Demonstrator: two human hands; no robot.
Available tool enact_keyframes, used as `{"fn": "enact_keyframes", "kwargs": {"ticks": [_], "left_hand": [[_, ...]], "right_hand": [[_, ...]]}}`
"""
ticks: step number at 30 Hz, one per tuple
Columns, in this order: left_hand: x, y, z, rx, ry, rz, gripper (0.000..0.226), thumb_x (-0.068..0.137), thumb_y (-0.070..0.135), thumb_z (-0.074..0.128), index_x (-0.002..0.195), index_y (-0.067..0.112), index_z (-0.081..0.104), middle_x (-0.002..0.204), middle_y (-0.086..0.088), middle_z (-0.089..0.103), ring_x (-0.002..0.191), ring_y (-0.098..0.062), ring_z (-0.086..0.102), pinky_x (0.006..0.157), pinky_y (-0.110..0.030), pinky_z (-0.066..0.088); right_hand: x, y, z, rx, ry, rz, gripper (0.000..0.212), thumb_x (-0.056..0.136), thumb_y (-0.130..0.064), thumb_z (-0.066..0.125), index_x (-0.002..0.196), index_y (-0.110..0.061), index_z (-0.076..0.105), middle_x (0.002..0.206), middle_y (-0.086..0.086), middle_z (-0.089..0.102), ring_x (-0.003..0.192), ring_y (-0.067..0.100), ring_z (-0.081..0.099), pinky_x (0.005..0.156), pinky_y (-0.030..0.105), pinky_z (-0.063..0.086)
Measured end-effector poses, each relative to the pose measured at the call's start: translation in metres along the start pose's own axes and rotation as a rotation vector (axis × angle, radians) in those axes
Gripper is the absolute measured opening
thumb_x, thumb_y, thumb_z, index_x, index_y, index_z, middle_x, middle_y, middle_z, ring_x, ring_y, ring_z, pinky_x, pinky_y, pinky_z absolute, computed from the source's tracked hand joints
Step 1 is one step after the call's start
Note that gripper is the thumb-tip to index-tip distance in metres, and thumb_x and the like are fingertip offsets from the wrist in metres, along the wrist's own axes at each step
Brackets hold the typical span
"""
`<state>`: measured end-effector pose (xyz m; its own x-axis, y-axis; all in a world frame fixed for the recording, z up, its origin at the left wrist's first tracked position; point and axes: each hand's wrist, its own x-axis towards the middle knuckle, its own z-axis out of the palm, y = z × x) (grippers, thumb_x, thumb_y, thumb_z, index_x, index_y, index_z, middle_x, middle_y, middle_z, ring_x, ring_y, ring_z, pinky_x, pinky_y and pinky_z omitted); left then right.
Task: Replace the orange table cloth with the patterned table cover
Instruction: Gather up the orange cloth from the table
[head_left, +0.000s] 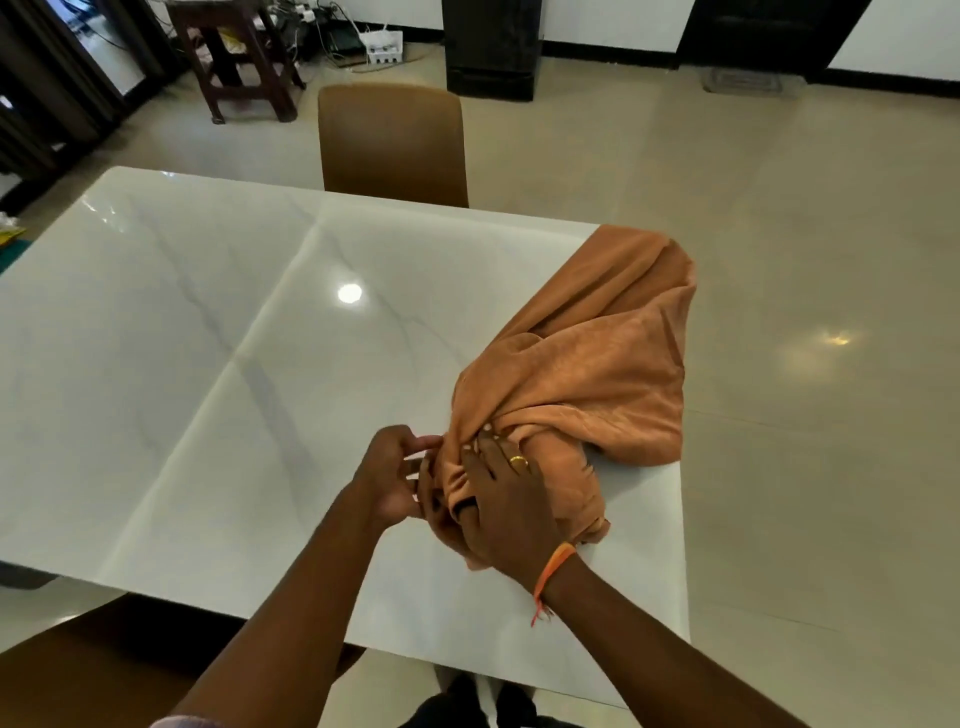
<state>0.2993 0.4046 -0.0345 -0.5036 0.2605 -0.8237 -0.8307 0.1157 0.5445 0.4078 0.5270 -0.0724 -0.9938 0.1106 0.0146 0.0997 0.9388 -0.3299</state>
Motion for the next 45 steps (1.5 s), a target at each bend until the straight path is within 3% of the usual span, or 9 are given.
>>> {"fn": "enact_keyframes", "kwargs": {"ticks": [8, 13, 18, 24, 28, 34, 38, 42, 45], "left_hand": [[0.022, -0.005, 0.052, 0.804, -0.089, 0.368, 0.128, 0.041, 0.101, 0.052, 0.149, 0.052, 0.004, 0.161, -0.002, 0.023, 0.142, -0.032, 0.032, 0.113, -0.054, 0.033], [0.027, -0.022, 0.047, 0.922, -0.038, 0.465, 0.121, 0.047, 0.085, 0.071, 0.149, 0.045, 0.019, 0.154, 0.002, 0.037, 0.135, -0.027, 0.043, 0.109, -0.047, 0.040], [0.031, -0.018, 0.053, 0.961, -0.014, 0.398, 0.122, 0.048, 0.080, 0.072, 0.150, 0.040, 0.019, 0.154, -0.001, 0.036, 0.135, -0.030, 0.042, 0.109, -0.048, 0.039], [0.036, -0.017, 0.054, 0.980, 0.027, 0.361, 0.122, 0.049, 0.084, 0.067, 0.151, 0.041, 0.016, 0.155, -0.002, 0.035, 0.137, -0.032, 0.041, 0.109, -0.049, 0.037], [0.034, -0.022, 0.053, 0.886, 0.117, 0.454, 0.139, 0.037, 0.096, 0.057, 0.152, 0.043, -0.001, 0.160, -0.004, 0.023, 0.141, -0.033, 0.035, 0.110, -0.052, 0.035], [0.032, -0.036, 0.048, 0.842, 0.134, 0.828, 0.135, 0.061, 0.083, 0.060, 0.150, 0.030, -0.026, 0.159, 0.001, -0.031, 0.142, -0.005, -0.017, 0.106, -0.034, 0.022], [0.030, -0.037, 0.050, 0.839, -0.027, 0.887, 0.089, 0.081, 0.079, 0.043, 0.152, 0.044, 0.005, 0.162, 0.009, 0.016, 0.145, -0.005, 0.024, 0.104, -0.010, 0.031], [0.023, -0.020, 0.050, 0.905, -0.290, 0.912, 0.037, 0.101, 0.041, 0.048, 0.135, 0.052, 0.039, 0.139, 0.031, 0.044, 0.125, 0.013, 0.042, 0.112, -0.025, 0.037], [0.029, -0.004, 0.046, 1.046, -0.371, 0.859, 0.065, 0.088, 0.041, 0.066, 0.140, 0.050, 0.028, 0.146, 0.021, 0.039, 0.133, -0.003, 0.040, 0.114, -0.029, 0.035]], "right_hand": [[0.024, 0.031, -0.083, 0.802, -0.361, 0.027, 0.018, 0.087, -0.017, 0.058, 0.088, -0.012, 0.076, 0.091, 0.000, 0.075, 0.087, 0.011, 0.069, 0.082, 0.027, 0.054], [0.057, 0.121, -0.074, 0.665, 0.263, 0.763, 0.023, 0.084, -0.024, 0.061, 0.093, -0.003, 0.062, 0.093, 0.018, 0.069, 0.082, 0.031, 0.064, 0.071, 0.038, 0.049], [0.081, 0.159, -0.028, 0.439, -0.059, 0.866, 0.119, 0.064, -0.055, 0.080, 0.150, -0.024, 0.003, 0.151, 0.026, 0.014, 0.123, 0.042, 0.044, 0.101, 0.042, 0.041], [0.090, 0.158, -0.008, 0.517, 0.134, 0.808, 0.012, 0.074, -0.011, 0.069, 0.066, -0.005, 0.063, 0.068, 0.013, 0.061, 0.077, 0.030, 0.062, 0.056, 0.028, 0.040], [0.065, 0.133, -0.051, 0.981, 0.241, 0.724, 0.014, 0.077, -0.002, 0.064, 0.078, -0.011, 0.076, 0.077, 0.003, 0.073, 0.076, 0.018, 0.067, 0.065, 0.029, 0.057], [-0.001, 0.056, -0.099, 0.616, 0.154, 0.182, 0.020, 0.086, -0.013, 0.049, 0.083, -0.014, 0.069, 0.076, -0.015, 0.064, 0.072, -0.001, 0.057, 0.068, 0.012, 0.045], [-0.013, 0.012, -0.079, 0.491, -0.085, 0.078, 0.028, 0.087, -0.039, 0.049, 0.085, -0.018, 0.068, 0.079, -0.005, 0.067, 0.067, 0.005, 0.053, 0.064, 0.022, 0.046], [-0.001, 0.029, -0.101, 0.562, -0.044, 0.111, 0.012, 0.087, -0.027, 0.062, 0.097, -0.028, 0.068, 0.091, -0.023, 0.064, 0.088, -0.009, 0.057, 0.087, 0.013, 0.045], [0.012, 0.078, -0.110, 0.642, 0.095, 0.360, 0.043, 0.078, -0.051, 0.073, 0.116, -0.036, 0.060, 0.110, -0.023, 0.062, 0.097, -0.010, 0.058, 0.091, 0.016, 0.050]]}}
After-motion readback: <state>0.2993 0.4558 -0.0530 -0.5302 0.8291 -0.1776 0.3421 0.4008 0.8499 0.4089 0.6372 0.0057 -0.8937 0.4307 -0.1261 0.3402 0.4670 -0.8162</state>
